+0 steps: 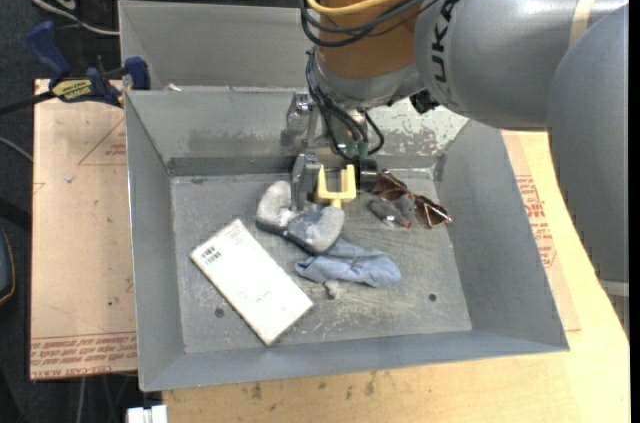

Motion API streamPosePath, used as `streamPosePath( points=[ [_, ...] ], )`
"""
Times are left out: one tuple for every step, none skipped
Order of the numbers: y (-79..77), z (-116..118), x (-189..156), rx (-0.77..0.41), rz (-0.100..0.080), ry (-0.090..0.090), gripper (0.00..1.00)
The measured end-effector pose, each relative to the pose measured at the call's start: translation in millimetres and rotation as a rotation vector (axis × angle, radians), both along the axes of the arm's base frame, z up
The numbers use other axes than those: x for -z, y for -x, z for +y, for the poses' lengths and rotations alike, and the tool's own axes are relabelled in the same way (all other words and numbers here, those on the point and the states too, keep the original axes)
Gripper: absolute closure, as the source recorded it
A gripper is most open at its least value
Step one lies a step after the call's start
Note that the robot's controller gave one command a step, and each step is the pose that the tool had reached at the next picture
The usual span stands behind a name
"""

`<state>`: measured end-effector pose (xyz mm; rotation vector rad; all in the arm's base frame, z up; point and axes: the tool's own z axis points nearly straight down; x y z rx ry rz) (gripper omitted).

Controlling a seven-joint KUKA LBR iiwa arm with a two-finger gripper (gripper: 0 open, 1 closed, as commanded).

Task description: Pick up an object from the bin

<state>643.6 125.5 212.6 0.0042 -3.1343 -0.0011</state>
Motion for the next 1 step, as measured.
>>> streamPosePath(
  points=[
    [-1.5, -0.6, -5.4, 0.002, -0.008, -0.001, 0.0]
  ],
)
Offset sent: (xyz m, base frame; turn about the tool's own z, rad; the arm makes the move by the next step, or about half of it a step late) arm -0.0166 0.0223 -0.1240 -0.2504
